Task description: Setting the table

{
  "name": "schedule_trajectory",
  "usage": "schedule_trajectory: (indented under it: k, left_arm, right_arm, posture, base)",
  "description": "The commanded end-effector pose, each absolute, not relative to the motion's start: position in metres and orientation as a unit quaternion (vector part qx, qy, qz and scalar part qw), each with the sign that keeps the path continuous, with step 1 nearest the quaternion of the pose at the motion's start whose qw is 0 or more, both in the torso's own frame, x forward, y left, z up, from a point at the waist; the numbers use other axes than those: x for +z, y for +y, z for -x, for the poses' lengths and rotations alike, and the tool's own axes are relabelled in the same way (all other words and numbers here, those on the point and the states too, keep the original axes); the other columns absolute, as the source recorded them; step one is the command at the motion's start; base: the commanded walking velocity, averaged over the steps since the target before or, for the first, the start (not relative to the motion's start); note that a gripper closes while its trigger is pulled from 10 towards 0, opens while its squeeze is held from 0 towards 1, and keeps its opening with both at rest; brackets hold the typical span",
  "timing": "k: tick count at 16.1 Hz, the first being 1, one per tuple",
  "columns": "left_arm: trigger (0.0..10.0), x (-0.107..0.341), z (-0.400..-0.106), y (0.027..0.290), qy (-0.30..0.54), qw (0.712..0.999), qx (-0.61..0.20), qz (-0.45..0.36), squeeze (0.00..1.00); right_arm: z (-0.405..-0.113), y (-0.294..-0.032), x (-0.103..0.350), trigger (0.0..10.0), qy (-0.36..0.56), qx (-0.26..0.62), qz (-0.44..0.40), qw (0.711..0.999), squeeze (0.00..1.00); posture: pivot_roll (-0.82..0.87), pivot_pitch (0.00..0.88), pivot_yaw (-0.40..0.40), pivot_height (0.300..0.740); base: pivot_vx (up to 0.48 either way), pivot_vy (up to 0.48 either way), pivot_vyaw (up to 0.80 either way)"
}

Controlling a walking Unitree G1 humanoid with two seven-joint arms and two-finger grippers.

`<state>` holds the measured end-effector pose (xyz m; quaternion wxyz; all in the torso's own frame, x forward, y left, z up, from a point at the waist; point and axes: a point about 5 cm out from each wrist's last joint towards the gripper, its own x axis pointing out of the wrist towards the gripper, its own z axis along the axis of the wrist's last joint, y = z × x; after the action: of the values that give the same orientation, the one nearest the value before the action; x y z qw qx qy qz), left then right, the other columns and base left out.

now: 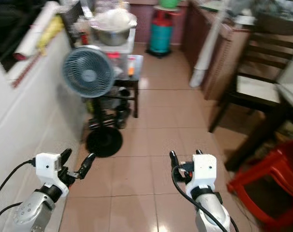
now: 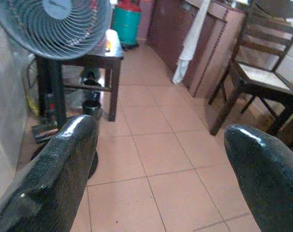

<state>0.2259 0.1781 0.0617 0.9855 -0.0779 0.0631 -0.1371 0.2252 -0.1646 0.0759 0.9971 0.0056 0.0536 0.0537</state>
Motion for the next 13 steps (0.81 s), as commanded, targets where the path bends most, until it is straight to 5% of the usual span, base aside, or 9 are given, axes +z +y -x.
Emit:
schedule_trajectory:
  k: [1,13]
  left_arm:
    - [10.0,0.06,-0.228,0.176,0.069,0.983,-0.146,0.091,0.0]
    - [10.0,0.036,-0.228,0.174,0.082,0.975,-0.174,0.112,0.0]
  right_arm:
    - [-0.226,-0.166,0.076,10.0,0.056,0.047,-0.005,0.997,0.0]
    - [-0.223,-0.166,0.085,10.0,0.037,0.048,0.001,0.998,0.0]
  posture:
    - [0.07,0.0,-0.014,0.74]
    - [0.04,0.0,-0.027,0.74]
  base:
    - [0.0,0.0,-0.8]
    - [0.287,0.0,-0.8]
